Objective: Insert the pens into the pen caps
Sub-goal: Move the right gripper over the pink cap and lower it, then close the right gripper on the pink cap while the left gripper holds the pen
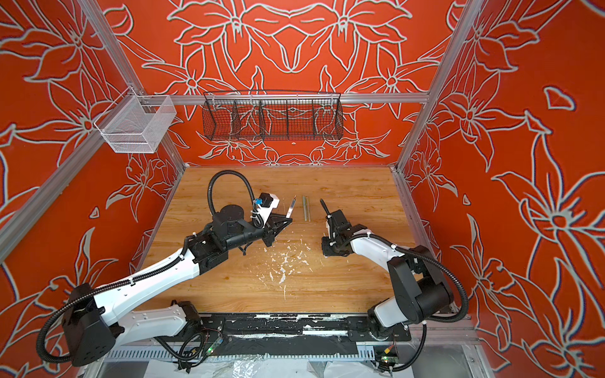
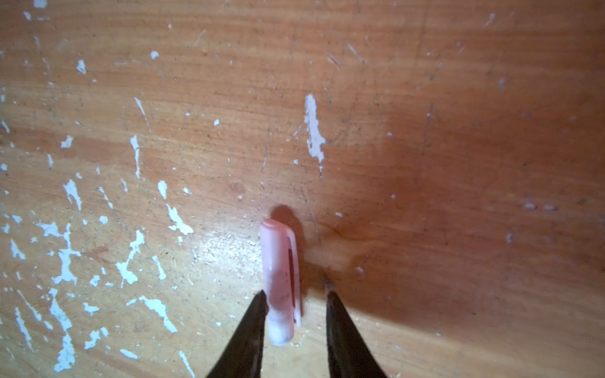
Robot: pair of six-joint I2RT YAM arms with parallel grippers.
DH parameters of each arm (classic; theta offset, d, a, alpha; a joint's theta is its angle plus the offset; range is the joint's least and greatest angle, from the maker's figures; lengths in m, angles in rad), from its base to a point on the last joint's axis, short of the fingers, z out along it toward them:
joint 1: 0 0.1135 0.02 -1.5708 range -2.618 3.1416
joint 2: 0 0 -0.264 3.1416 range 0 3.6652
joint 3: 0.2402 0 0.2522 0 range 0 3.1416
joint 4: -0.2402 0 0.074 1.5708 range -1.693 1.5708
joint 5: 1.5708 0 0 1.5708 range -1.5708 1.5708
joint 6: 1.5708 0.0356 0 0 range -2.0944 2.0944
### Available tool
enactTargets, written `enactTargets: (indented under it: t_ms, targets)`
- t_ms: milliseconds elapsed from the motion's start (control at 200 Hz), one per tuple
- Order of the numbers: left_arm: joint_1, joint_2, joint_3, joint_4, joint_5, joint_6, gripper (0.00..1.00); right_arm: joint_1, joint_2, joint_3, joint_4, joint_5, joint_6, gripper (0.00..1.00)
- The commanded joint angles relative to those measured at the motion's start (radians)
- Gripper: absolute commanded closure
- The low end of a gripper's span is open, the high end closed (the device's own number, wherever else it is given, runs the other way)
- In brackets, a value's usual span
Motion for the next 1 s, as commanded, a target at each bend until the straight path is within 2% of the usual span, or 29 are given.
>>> enactTargets:
  t_ms: [0,345,996]
  targets:
    - [-0.008,0.006,0.007,0.008,0.003,0.010,1.00,0.002,0.011,0.035,-0.006,0.008,-0.018,0.67]
    - [-0.008,-0.002,0.010,0.008,0.006,0.011,1.00,0.003,0.047,0.050,-0.025,0.050,-0.026,0.70]
    - [-0.008,-0.002,0.009,0.005,0.002,0.014,1.00,0.011,0.118,0.053,0.009,0.021,-0.024,0.76]
